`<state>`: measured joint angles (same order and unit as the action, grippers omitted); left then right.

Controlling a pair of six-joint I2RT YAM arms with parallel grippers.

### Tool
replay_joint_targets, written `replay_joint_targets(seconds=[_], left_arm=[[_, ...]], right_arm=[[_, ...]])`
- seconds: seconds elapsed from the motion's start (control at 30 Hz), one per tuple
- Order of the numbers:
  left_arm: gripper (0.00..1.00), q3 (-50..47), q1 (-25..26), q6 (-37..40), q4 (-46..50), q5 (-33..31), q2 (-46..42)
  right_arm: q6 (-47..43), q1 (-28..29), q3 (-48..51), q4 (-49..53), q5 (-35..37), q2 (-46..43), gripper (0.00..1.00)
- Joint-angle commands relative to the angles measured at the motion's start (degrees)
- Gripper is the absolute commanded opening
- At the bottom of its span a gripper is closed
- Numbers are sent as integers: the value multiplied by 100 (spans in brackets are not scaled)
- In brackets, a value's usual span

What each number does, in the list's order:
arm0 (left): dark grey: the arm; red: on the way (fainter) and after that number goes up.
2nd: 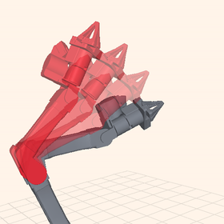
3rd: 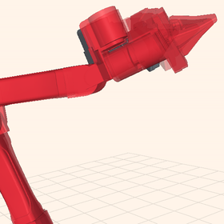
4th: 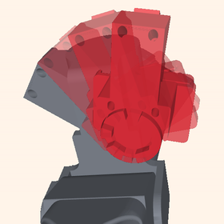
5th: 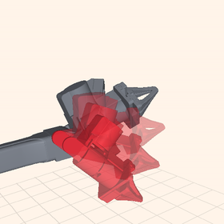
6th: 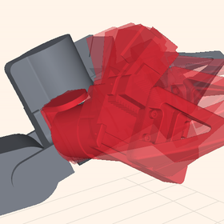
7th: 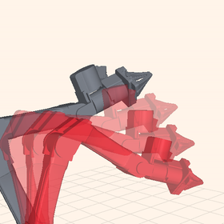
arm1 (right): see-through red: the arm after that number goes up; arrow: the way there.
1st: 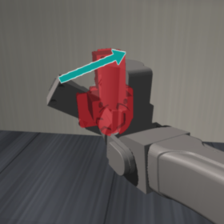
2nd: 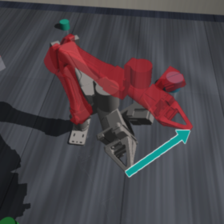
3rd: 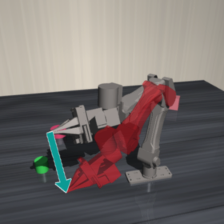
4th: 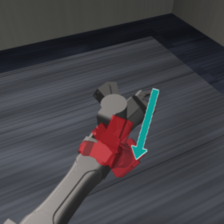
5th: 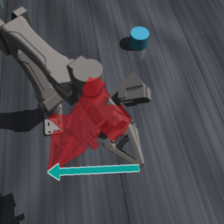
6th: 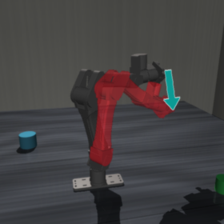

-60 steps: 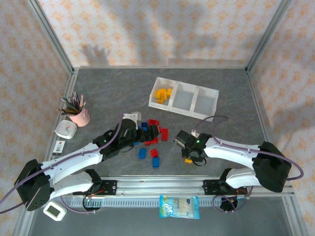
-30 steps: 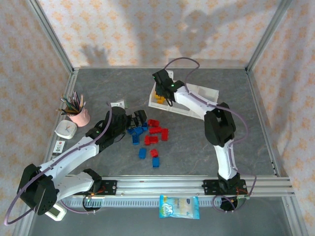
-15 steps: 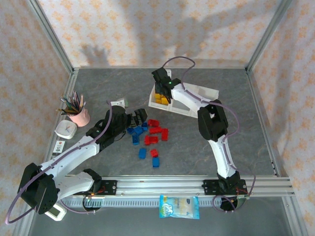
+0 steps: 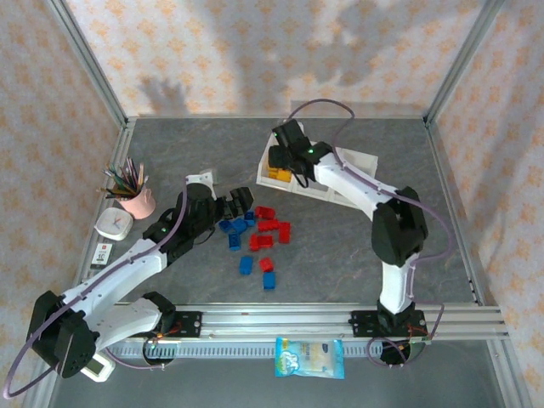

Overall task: Sort the legos into containers by color
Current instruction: Pick up the lego from the center of the table.

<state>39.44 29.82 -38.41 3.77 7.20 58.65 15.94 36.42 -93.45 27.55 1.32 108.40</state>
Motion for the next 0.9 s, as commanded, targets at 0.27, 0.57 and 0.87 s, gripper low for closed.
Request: replay_joint_targets(seconds=[0.27, 0.57, 0.87], left_arm=[[99, -251, 90, 67, 473, 138, -555], [99, -567, 555, -255, 616, -150, -802], [99, -807, 683, -421, 405, -261, -785]], right_arm=[[859, 793, 1986, 50, 127, -1275, 67], [1871, 1313, 3350, -20, -97, -1706, 72], [1962, 1395, 3541, -540, -311, -1321, 74]])
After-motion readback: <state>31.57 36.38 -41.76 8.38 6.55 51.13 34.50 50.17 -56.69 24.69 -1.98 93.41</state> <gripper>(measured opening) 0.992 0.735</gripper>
